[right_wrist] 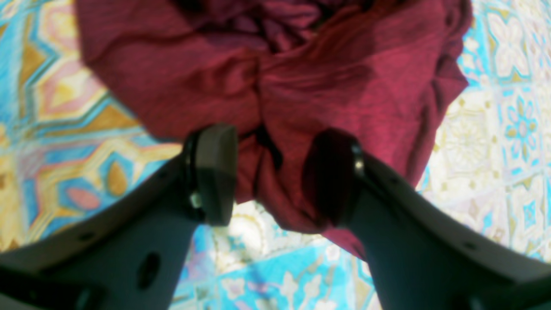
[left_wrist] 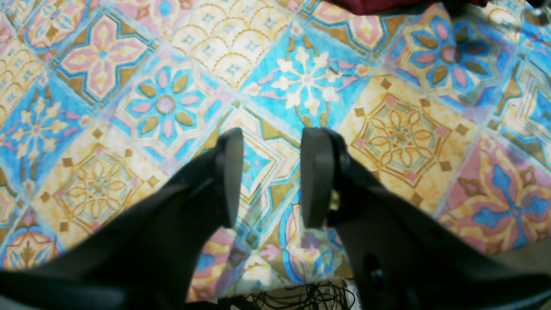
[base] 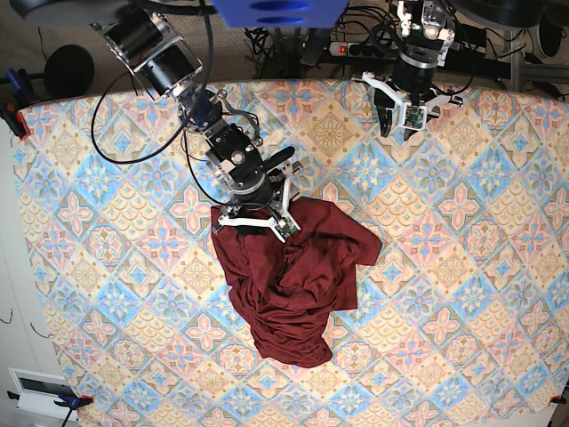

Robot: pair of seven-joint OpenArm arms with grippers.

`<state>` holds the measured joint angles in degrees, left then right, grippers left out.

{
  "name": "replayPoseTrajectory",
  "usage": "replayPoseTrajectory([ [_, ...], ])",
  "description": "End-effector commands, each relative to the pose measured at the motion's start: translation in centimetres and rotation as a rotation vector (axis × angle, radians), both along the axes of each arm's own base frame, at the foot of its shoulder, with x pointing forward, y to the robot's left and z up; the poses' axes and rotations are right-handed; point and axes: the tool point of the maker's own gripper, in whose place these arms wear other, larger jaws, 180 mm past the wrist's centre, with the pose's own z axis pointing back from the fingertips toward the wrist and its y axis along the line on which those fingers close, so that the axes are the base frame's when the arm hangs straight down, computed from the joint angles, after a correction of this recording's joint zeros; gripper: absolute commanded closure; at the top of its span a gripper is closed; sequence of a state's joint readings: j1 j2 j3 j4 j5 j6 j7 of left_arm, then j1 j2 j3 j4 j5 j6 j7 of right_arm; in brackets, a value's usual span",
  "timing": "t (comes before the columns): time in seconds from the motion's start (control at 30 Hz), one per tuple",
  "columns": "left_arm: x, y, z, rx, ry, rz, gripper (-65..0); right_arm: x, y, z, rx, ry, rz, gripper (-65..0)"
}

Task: Layout the t-shirt on the table in an organized manner, then fold the t-shirt properly
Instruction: 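Move the right gripper down onto the crumpled red t-shirt and grasp it, then drag the grasped shirt fabric with the right gripper away from the pile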

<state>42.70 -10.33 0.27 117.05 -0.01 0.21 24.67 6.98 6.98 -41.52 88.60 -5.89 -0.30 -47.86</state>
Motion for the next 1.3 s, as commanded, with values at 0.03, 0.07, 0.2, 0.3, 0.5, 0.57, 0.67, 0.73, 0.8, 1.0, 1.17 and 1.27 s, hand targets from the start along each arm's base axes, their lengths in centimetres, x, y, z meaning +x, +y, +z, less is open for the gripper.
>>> replayPoseTrajectory([
  [0.03, 0.3, -0.1, 0.8, -0.004, -0.031, -0.004, -22.5, 1.9, 1.2, 1.8, 0.034, -0.062, 0.009, -31.1],
  [0.07, 0.3, -0.1, 0.8, -0.004, -0.031, -0.004, -22.5, 2.0, 1.0, 1.3, 0.023, -0.05, 0.005, -31.1],
  [0.2, 0.2, -0.1, 0.8, -0.003, -0.029, -0.004, -22.5, 2.9, 0.2, 0.2, -0.004, -0.034, -0.01, -30.1],
  [0.3, 0.2, -0.1, 0.8, -0.003, -0.029, -0.004, -22.5, 3.6, -0.3, 0.5, 0.001, -0.047, -0.025, -22.1],
  [0.5, 0.4, -0.1, 0.8, -0.003, -0.032, -0.004, -22.5, 5.5, -3.6, 1.5, 0.022, -0.063, -0.139, 0.0],
  [0.57, 0.5, -0.1, 0.9, -0.003, -0.035, -0.004, -22.5, 5.9, -4.1, 2.4, 0.036, -0.084, -0.158, -0.7],
  [0.67, 0.5, -0.1, 0.9, -0.003, -0.035, -0.004, -22.5, 6.5, -4.4, 4.6, 0.057, -0.141, -0.158, -0.4],
  [0.73, 0.4, -0.1, 0.8, -0.003, -0.034, -0.004, -22.5, 6.3, -5.3, 5.5, 0.046, -0.171, -0.154, -0.3],
  [0.8, 0.4, -0.1, 0.8, -0.003, -0.034, -0.004, -22.5, 5.6, -5.3, 6.1, 0.056, -0.189, -0.145, -0.3],
  [1.0, 0.5, 0.0, 0.9, -0.002, -0.036, -0.003, -22.5, 4.0, -8.0, 7.1, 0.084, -0.212, -0.213, -0.3],
  [1.17, 0.5, 0.0, 0.9, -0.001, -0.036, -0.002, -22.5, 2.9, -11.8, 6.8, 0.059, -0.211, -0.289, -0.3],
  [1.27, 0.9, 0.0, 1.1, -0.001, -0.046, -0.002, -22.5, 2.5, -15.6, 6.5, 0.046, -0.205, -0.391, -0.3],
])
